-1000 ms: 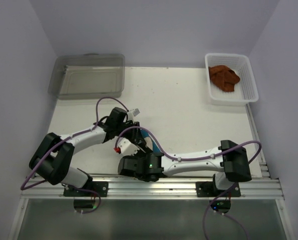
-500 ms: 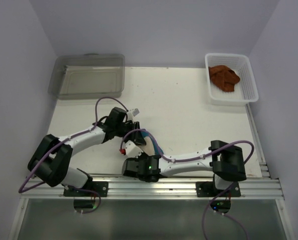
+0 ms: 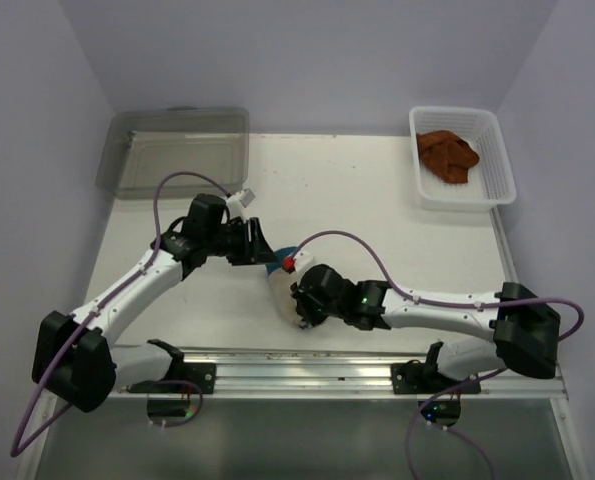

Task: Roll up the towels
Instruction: Roll the towel

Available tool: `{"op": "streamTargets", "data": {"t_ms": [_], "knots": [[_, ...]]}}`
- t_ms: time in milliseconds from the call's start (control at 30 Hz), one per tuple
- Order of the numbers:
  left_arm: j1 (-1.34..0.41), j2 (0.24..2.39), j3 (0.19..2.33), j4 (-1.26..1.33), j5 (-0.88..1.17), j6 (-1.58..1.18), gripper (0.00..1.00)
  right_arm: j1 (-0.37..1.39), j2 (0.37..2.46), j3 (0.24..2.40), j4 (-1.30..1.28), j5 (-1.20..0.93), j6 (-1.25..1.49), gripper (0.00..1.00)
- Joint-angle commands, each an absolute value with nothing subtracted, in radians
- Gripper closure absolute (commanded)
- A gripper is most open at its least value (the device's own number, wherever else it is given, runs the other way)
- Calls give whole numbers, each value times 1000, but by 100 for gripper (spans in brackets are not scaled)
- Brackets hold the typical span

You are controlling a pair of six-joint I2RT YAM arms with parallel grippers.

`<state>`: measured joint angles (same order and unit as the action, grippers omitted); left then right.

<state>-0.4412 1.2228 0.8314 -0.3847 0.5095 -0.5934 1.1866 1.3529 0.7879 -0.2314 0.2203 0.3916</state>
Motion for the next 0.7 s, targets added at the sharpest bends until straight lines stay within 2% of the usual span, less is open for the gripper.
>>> {"op": "streamTargets", "data": {"t_ms": [0,333,667], "knots": [[-436,1203,871,-440,512,-558,52,1149,1333,765,-129,-24,373,100],[-468,1242,811,-367,545,-575,54,953,1295,603,70,-346,501,100],[-546,1336,818,-285,551,-594,55,815,1232,525,147,-552,564,100]]}}
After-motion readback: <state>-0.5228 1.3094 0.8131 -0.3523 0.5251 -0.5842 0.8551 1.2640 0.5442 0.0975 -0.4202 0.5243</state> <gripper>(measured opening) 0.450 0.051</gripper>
